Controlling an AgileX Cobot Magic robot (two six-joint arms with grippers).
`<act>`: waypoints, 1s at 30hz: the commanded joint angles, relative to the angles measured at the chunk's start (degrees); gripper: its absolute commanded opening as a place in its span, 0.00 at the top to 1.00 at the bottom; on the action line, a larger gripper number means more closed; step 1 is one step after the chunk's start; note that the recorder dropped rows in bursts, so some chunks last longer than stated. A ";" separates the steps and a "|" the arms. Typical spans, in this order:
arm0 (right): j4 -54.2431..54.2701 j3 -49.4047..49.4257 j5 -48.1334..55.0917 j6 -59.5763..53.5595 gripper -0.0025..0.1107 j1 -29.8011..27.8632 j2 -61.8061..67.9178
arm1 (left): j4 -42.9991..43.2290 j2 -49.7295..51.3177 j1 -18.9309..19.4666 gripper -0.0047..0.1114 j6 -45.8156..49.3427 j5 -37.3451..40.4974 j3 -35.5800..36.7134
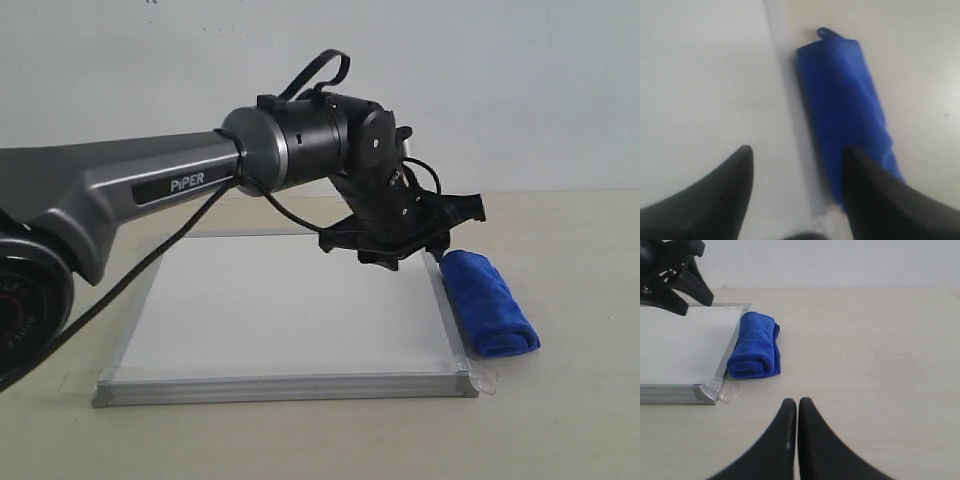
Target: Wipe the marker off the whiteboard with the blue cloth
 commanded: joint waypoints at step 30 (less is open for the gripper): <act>-0.37 -0.08 -0.20 0.00 0.97 -0.29 -0.30 | 42.75 -68.51 -10.53 0.93 -29.21 -18.64 80.35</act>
